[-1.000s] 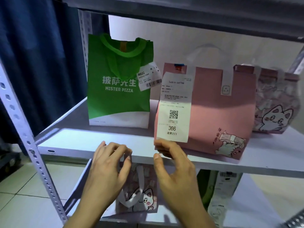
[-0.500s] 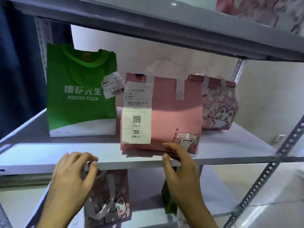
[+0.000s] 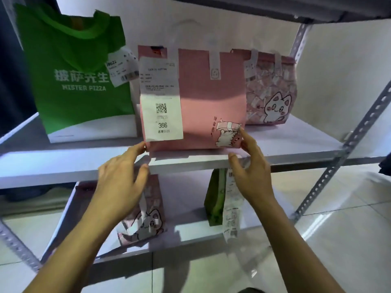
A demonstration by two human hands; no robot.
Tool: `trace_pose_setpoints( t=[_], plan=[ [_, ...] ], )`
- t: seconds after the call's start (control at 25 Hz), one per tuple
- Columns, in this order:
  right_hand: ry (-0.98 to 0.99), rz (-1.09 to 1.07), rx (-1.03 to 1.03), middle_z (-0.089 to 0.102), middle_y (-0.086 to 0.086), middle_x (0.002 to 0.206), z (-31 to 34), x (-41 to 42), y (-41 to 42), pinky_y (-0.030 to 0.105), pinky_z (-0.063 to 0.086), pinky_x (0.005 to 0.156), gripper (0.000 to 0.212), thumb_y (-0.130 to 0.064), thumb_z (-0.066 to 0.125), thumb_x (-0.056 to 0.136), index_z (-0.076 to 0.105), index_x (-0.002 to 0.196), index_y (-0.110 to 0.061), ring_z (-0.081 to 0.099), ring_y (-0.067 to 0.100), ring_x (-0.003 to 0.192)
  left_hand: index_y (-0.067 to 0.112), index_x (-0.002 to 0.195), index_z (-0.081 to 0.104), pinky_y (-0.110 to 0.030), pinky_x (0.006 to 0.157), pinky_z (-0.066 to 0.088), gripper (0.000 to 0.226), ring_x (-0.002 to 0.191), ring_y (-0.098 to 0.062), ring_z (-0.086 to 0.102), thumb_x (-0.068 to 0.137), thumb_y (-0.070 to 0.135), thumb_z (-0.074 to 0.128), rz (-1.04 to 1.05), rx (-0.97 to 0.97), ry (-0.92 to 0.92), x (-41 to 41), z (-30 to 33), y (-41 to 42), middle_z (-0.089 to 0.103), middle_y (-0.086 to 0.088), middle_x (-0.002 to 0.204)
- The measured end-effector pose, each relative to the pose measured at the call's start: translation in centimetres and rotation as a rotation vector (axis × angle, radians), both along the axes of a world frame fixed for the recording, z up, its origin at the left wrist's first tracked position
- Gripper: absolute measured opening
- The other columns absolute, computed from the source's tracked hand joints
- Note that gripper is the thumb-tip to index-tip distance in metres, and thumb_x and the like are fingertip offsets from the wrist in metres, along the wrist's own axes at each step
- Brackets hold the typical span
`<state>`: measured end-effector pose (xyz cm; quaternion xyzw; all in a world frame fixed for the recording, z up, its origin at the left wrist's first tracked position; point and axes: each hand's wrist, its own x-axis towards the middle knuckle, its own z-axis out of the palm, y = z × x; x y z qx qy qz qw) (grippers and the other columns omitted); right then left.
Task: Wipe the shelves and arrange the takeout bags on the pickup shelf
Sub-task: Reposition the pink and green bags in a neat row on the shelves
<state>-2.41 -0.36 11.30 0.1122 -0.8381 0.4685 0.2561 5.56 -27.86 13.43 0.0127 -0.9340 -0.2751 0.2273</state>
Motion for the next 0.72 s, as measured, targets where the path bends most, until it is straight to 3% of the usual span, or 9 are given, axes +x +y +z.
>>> trace_pose_setpoints(
  t=[0.08,0.24,0.32,0.4,0.44,0.6,0.72],
  plan=[
    [-0.009,0.006,0.006,0.054,-0.017,0.133,-0.1,-0.3,-0.2,-0.002,0.043,0.069,0.063,-0.022,0.059,0.099,0.034,0.150,-0.050,0.056,-0.011,0.104,0.033,0.148,0.037,-0.049,0.104,0.035,0.048,0.110,-0.029,0.054,0.102,0.027,0.048,0.018,0.017,0.012,-0.7,-0.2,0.2,0.059,0.005,0.138],
    [-0.027,0.011,0.043,0.054,-0.010,0.139,0.0,-1.4,0.4,0.003,0.044,0.058,0.058,-0.023,0.054,0.102,0.034,0.147,-0.053,0.049,0.011,0.110,0.031,0.150,0.033,-0.043,0.106,0.030,0.051,0.124,-0.027,0.039,0.102,0.022,0.044,0.017,0.064,-0.034,-1.5,-0.1,0.4,0.054,0.002,0.143],
    [-0.041,0.012,0.064,0.052,-0.004,0.145,0.3,-2.0,0.5,0.018,0.056,0.069,0.056,-0.024,0.052,0.104,0.034,0.148,-0.052,0.060,0.013,0.102,0.032,0.150,0.033,-0.041,0.103,0.029,0.049,0.125,-0.028,0.038,0.102,0.021,0.043,0.006,0.057,-0.050,-1.8,0.2,0.5,0.055,0.001,0.142],
    [-0.064,-0.033,0.075,0.052,0.000,0.148,0.4,-2.5,0.7,0.046,0.060,0.087,0.054,-0.026,0.050,0.104,0.033,0.148,-0.052,0.057,0.009,0.119,0.034,0.149,0.034,-0.038,0.097,0.031,0.047,0.125,-0.029,0.037,0.104,0.021,0.041,0.001,0.051,-0.087,-2.2,0.6,0.8,0.057,-0.004,0.137],
    [-0.074,-0.048,0.074,0.052,0.001,0.148,0.5,-2.7,0.7,0.052,0.057,0.092,0.053,-0.027,0.050,0.104,0.033,0.148,-0.052,0.053,0.011,0.124,0.034,0.148,0.034,-0.038,0.097,0.033,0.047,0.124,-0.030,0.038,0.104,0.020,0.040,0.000,0.051,-0.108,-2.3,0.9,1.0,0.057,-0.008,0.132],
    [-0.092,-0.030,0.062,0.053,-0.002,0.146,0.2,-3.2,0.5,0.058,0.054,0.096,0.050,-0.026,0.047,0.105,0.034,0.146,-0.051,0.053,0.016,0.126,0.036,0.149,0.034,-0.048,0.095,0.045,0.059,0.114,-0.035,0.043,0.098,0.007,0.032,-0.003,0.058,-0.153,-2.9,1.4,1.1,0.048,-0.008,0.106],
    [-0.104,-0.055,0.065,0.054,-0.003,0.144,0.2,-2.9,0.1,0.056,0.054,0.098,0.050,-0.026,0.044,0.105,0.033,0.148,-0.050,0.056,0.018,0.124,0.036,0.150,0.032,-0.045,0.096,0.044,0.066,0.116,-0.036,0.044,0.093,0.003,0.030,0.012,0.032,-0.190,-3.4,1.0,0.7,0.056,-0.013,0.126]
  ],
)
